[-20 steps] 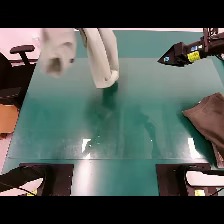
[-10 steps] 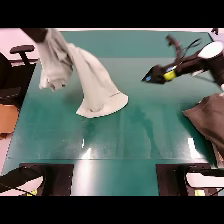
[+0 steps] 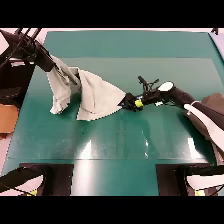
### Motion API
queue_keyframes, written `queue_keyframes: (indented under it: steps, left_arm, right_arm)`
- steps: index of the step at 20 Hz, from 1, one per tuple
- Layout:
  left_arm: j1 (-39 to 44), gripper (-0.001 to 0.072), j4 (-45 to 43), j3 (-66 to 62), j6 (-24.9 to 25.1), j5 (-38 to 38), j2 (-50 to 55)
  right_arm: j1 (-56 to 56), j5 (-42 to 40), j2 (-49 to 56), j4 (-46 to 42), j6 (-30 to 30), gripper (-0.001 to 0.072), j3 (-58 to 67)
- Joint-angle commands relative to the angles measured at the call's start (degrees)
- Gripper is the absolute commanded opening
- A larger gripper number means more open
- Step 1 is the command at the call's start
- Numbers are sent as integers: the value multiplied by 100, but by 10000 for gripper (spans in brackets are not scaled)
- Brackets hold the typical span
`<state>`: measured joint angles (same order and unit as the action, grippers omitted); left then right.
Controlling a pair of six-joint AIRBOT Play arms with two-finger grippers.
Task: Fold the shirts.
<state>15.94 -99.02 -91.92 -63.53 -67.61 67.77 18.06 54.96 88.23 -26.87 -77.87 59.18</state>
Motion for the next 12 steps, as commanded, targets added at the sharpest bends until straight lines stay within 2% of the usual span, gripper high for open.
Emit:
queue_keyframes:
  steps: [1,4,7,8,9,12]
  left_arm:
    - [-15,22,-17,68,-7,140,-4]
    - [-15,22,-20,68,-7,240,-4]
    - [-15,22,-17,68,-7,258,-2]
    - [-15,22,-17,68,-7,254,-4]
    - [-15,22,-15,68,-9,251,-4]
    - [-15,22,-15,68,-7,247,-4]
  right_arm:
    - [-72,-509,-271,153,-247,381,-533]
    - [-380,-848,-520,-22,-365,382,-870]
    - [-568,-728,-249,-9,-48,383,-772]
    - [-568,-612,-22,0,39,419,-658]
    - [-533,-577,177,31,166,525,-544]
    - [-280,-658,662,28,302,534,-24]
